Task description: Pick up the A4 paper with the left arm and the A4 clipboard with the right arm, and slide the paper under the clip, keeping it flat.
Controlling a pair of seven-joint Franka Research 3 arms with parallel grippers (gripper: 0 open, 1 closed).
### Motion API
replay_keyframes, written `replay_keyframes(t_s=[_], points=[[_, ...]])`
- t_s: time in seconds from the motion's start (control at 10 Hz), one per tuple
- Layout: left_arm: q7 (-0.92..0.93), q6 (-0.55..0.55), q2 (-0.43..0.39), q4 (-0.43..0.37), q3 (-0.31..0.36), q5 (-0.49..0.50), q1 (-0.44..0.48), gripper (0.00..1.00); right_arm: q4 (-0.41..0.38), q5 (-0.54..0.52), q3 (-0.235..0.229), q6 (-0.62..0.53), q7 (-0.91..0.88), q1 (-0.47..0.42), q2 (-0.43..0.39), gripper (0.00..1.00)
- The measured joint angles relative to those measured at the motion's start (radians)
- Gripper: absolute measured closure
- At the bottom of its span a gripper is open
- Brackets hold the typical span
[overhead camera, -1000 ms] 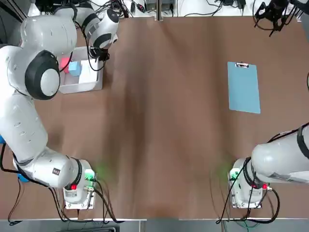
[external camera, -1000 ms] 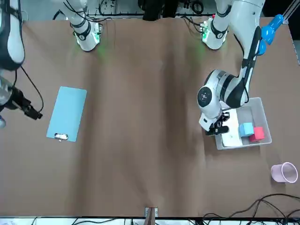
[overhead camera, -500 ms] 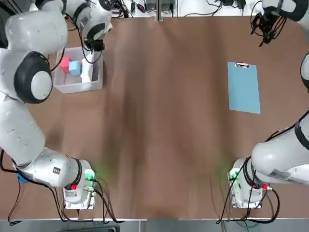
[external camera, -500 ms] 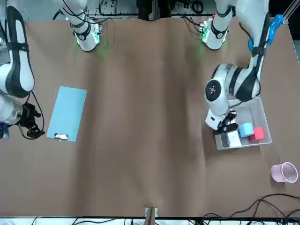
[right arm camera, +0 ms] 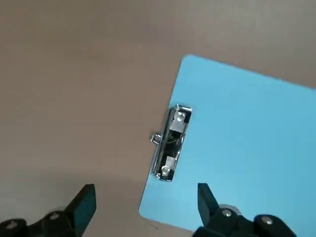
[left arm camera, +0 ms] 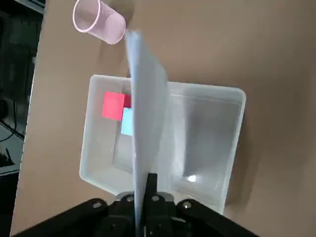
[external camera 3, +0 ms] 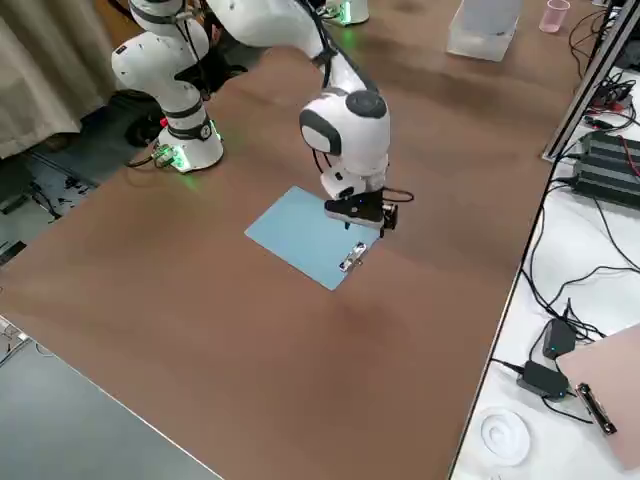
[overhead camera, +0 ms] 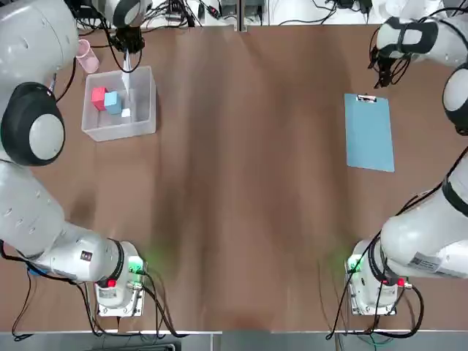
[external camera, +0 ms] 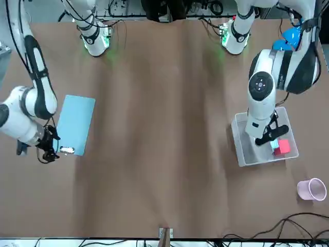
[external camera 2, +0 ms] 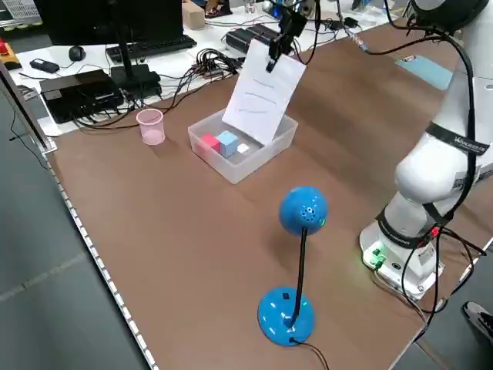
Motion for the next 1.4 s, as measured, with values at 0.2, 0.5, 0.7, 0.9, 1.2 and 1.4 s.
replay_keyframes(t_s=[0.2, 0.5, 0.7, 0.9, 1.2, 1.4], points=[[0.0, -0.099, 0.002, 0.084, 0.0, -0.064, -0.001, 0.99, 0.0, 0.0, 0.0, 0.049, 0.048, 0.004, 0.059, 0.11], [0.004, -0.17, -0.001, 0.207, 0.005, -0.184, 0.037, 0.99, 0.001, 0.0, -0.004, 0.063, 0.061, -0.001, 0.094, 0.13], [0.007, -0.204, -0.003, 0.221, 0.005, -0.2, 0.053, 0.99, 0.001, 0.0, -0.007, 0.064, 0.061, -0.004, 0.096, 0.18], [0.003, -0.224, -0.004, 0.248, 0.008, -0.273, 0.058, 0.99, 0.001, 0.0, -0.009, 0.064, 0.064, -0.006, 0.107, 0.2], [-0.038, -0.272, -0.007, 0.31, 0.01, -0.346, 0.081, 0.99, 0.001, 0.0, -0.01, 0.071, 0.071, -0.008, 0.124, 0.21], [-0.117, -0.283, -0.017, 0.322, 0.011, -0.362, 0.082, 0.99, 0.001, 0.0, -0.012, 0.084, 0.072, -0.016, 0.128, 0.22]])
